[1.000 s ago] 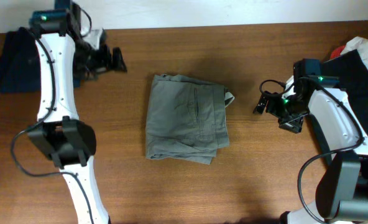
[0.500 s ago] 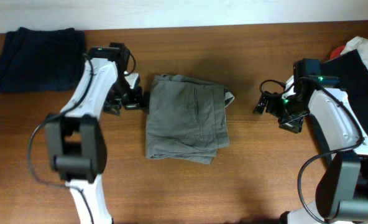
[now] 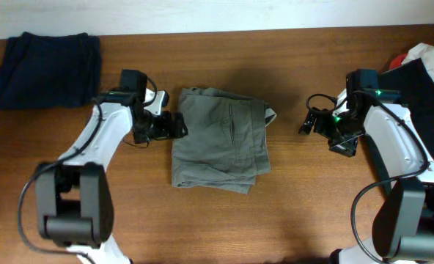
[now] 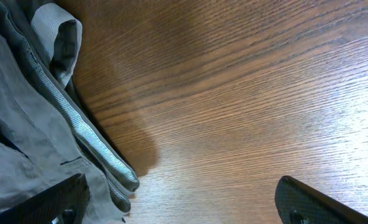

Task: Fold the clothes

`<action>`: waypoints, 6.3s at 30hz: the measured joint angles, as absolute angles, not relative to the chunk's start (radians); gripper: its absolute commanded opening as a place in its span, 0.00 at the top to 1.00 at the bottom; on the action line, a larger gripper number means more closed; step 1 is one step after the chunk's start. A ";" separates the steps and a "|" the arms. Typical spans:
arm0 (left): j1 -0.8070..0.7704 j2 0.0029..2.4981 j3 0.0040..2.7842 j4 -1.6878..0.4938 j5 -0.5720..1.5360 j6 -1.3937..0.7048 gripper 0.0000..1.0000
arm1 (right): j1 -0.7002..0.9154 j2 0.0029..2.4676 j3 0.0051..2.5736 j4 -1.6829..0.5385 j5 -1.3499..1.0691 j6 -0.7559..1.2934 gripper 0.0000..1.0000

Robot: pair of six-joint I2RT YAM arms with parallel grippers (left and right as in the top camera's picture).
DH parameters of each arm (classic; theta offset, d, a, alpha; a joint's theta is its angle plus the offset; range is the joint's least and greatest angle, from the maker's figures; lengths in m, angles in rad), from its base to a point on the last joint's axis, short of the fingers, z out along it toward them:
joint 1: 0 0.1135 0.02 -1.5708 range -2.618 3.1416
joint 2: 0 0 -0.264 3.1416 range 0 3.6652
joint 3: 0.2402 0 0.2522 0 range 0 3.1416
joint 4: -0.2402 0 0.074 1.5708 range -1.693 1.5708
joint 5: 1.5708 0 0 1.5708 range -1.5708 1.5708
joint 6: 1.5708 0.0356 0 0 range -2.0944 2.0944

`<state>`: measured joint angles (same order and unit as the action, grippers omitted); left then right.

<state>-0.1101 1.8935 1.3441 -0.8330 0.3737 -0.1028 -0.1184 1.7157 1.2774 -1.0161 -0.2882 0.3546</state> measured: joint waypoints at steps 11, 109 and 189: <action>-0.157 2.061 1.343 -0.687 0.477 -0.115 0.99 | -0.118 1.716 1.277 -1.016 -0.288 0.355 0.01; 0.416 1.777 1.790 -0.705 0.208 -0.121 0.01 | -0.118 1.716 1.277 -1.015 -0.288 0.356 0.01; 0.041 0.011 0.013 -0.071 0.062 0.001 0.01 | -0.024 0.134 0.358 -0.267 -0.150 0.228 0.01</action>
<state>0.0410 0.0109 0.0128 -0.0711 0.0624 0.0010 -0.0242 0.1341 0.3584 -0.2668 -0.1505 0.2276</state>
